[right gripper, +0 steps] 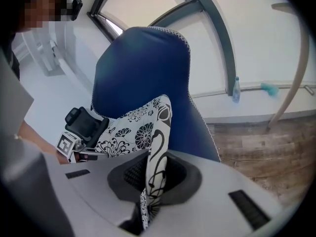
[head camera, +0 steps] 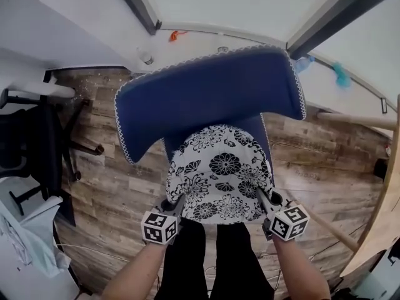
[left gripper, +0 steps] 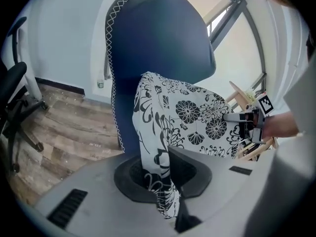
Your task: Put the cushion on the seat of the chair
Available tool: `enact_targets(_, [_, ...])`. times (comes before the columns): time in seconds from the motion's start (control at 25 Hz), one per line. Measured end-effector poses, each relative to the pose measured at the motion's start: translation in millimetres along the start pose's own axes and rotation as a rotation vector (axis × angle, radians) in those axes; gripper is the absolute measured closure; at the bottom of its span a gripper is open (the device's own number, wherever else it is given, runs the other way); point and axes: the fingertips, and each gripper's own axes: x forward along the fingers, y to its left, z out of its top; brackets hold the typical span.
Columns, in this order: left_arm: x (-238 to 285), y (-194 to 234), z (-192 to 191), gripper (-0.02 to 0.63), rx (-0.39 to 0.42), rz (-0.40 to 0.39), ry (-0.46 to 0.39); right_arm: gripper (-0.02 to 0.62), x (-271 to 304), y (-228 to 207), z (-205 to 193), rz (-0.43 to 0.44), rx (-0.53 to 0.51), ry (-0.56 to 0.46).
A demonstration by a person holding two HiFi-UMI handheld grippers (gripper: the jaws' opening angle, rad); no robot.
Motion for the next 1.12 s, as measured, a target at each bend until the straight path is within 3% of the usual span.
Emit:
enact_targets(0.44, [21.0,24.1,-1.3,0.568,0.001,0.055,0.011,0.558,17.1,-45.1,-6.8,-0.044,0.078,0.031])
enact_targets(0.6, [18.3,34.5,4.2,0.494,0.027,0.091,-0.014,0.558,23.6,-58.0,-11.0,-0.049,0.173,0.039])
enact_targets(0.8, [11.6,43.8,6.7,0.445,0.024,0.126,-0.038,0.558,29.0,-60.4,-13.6,-0.043,0.157,0.059])
enact_targets(1.12, [-21.6,59.8,8.0,0.442,0.015,0.240,-0.114,0.558,28.2,-64.8,-18.5,-0.058,0.129,0.067])
